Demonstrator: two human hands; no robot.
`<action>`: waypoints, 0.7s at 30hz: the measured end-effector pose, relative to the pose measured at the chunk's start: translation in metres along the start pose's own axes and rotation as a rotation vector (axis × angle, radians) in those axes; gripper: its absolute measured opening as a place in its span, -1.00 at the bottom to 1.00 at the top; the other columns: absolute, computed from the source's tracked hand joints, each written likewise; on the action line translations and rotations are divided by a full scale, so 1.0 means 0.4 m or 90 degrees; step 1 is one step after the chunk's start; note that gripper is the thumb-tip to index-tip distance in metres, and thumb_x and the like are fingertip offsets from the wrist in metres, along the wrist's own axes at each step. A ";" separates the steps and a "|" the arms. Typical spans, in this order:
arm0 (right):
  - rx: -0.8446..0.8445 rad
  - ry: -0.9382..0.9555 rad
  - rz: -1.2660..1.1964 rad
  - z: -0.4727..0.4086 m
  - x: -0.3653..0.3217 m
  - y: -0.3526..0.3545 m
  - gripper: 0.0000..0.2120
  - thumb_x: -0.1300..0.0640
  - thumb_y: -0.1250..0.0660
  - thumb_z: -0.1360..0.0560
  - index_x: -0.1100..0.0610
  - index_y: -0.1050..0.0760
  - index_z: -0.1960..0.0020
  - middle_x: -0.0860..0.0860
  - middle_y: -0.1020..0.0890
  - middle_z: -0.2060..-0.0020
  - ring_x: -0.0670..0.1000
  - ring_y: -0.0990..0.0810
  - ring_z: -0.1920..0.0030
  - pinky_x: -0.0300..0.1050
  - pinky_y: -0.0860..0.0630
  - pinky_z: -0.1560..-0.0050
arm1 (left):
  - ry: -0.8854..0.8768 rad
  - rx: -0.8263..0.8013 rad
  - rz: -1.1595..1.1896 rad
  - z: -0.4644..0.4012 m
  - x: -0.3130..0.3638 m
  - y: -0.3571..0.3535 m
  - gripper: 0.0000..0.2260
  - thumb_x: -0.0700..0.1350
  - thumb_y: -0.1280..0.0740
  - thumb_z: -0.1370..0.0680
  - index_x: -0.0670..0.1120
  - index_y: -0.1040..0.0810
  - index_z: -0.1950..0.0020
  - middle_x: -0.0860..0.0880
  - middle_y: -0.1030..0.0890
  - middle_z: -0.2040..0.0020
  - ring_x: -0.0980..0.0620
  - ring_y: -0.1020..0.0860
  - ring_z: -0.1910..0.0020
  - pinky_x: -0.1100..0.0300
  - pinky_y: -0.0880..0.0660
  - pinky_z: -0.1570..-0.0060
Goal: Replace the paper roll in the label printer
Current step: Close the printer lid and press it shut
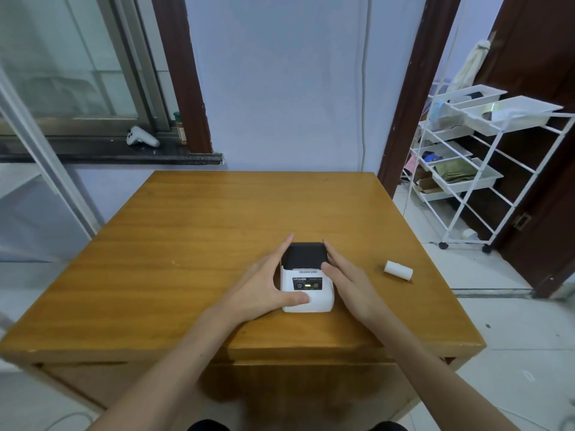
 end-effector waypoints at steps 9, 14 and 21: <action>0.045 0.010 0.022 -0.005 -0.004 0.001 -0.54 0.05 -0.15 -0.64 -0.06 -0.22 -0.52 -0.33 -0.49 -0.10 -0.40 -0.46 -0.09 -0.56 -0.36 0.02 | -0.017 0.011 -0.053 -0.007 -0.003 -0.004 -0.03 0.34 -0.44 -0.34 0.42 0.16 -0.53 0.23 -0.24 -0.52 0.16 -0.31 -0.43 0.08 -0.34 -0.37; 0.047 0.012 0.024 -0.007 -0.001 -0.003 -0.55 0.05 -0.15 -0.64 -0.05 -0.22 -0.52 -0.25 -0.50 -0.12 -0.35 -0.48 -0.09 -0.50 -0.38 -0.01 | -0.034 0.013 -0.055 -0.011 -0.009 -0.008 -0.04 0.36 -0.43 -0.34 0.40 0.15 -0.54 0.22 -0.22 -0.54 0.16 -0.29 -0.46 0.03 -0.33 -0.41; 0.044 0.029 0.015 -0.015 0.007 -0.005 -0.54 0.05 -0.15 -0.64 -0.03 -0.21 -0.53 -0.13 -0.48 -0.29 -0.15 -0.45 -0.26 -0.44 -0.38 -0.07 | -0.039 0.016 -0.055 -0.009 -0.003 -0.004 -0.04 0.35 -0.42 -0.33 0.37 0.13 -0.55 0.20 -0.23 -0.54 0.16 -0.29 -0.45 0.06 -0.34 -0.40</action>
Point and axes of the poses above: each hand's wrist, its own z-axis away from the middle knuckle, its own y-axis out of the back of the hand, x = y × z, the point moved 4 cm from there along -z, towards the middle knuckle
